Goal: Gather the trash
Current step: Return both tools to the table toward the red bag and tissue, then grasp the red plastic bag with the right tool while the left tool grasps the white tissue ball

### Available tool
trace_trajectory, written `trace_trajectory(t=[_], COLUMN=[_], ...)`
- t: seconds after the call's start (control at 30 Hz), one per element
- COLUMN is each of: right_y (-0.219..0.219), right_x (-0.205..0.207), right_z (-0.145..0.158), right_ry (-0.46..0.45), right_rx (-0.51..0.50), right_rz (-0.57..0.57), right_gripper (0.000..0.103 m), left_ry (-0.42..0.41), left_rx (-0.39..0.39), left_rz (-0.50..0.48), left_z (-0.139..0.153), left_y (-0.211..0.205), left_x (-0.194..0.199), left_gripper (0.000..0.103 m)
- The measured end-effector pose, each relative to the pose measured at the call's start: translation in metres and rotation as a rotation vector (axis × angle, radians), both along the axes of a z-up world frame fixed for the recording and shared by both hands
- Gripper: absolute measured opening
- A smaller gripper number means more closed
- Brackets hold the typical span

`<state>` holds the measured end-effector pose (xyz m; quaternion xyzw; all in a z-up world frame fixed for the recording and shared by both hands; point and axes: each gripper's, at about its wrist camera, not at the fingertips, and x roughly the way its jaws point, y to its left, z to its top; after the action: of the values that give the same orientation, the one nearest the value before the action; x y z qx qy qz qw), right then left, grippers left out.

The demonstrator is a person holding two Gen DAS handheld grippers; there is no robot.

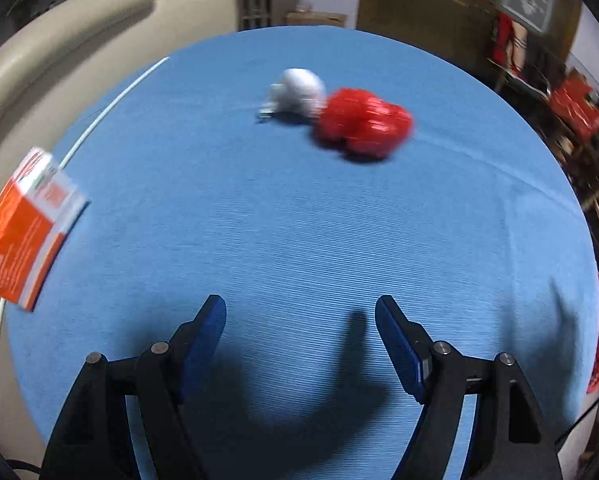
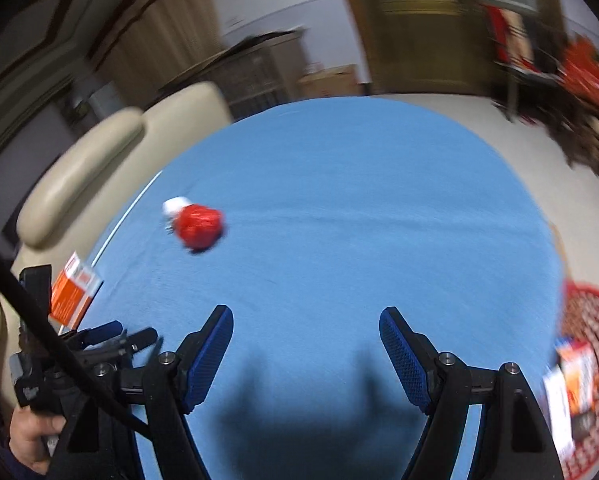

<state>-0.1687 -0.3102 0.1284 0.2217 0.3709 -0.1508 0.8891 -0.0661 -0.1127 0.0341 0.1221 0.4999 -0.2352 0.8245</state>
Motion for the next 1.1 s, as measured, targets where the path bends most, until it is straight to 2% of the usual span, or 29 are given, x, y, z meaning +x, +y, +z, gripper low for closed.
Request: trace_trajectory(t=[0.13,0.27,0.5,0.57,0.6,0.77,0.93,1.1], right_y=[0.026,0.041,0.062,0.064,0.064,0.057,0.034,0.019], right_x=[0.074,0.138,0.212,0.229,0.232,0.210,0.155,0.100], right_z=[-0.004,-0.011,-0.026,-0.040,-0.046,-0.046,-0.045,-0.051], right_ry=[0.018,0.050,0.116,0.166,0.186,0.155,0.117,0.089], right_rx=[-0.015,-0.037,-0.146,-0.145,-0.132,-0.097,-0.039,0.031], right_rz=[0.131,0.193,0.277,0.295,0.308,0.291,0.222,0.155], right_gripper=[0.079,0.079,0.079,0.074,0.060,0.053,0.053,0.053], left_ry=[0.011,0.018,0.016,0.016,0.015,0.006,0.030,0.015], left_rx=[-0.021,-0.037,-0.069,-0.076,-0.079,-0.099,-0.140,-0.136], left_rz=[0.053,0.090,0.117,0.120,0.118,0.088,0.053,-0.007], left_z=[-0.001,-0.003,0.004,0.007,0.008,0.015,0.017,0.019], left_y=[0.023,0.042,0.057,0.055,0.052,0.032,-0.007,-0.060], left_x=[0.018,0.033,0.058,0.063,0.068,0.083,0.106,0.136], left_gripper=[0.078,0.078,0.078,0.078,0.078,0.078,0.078,0.078])
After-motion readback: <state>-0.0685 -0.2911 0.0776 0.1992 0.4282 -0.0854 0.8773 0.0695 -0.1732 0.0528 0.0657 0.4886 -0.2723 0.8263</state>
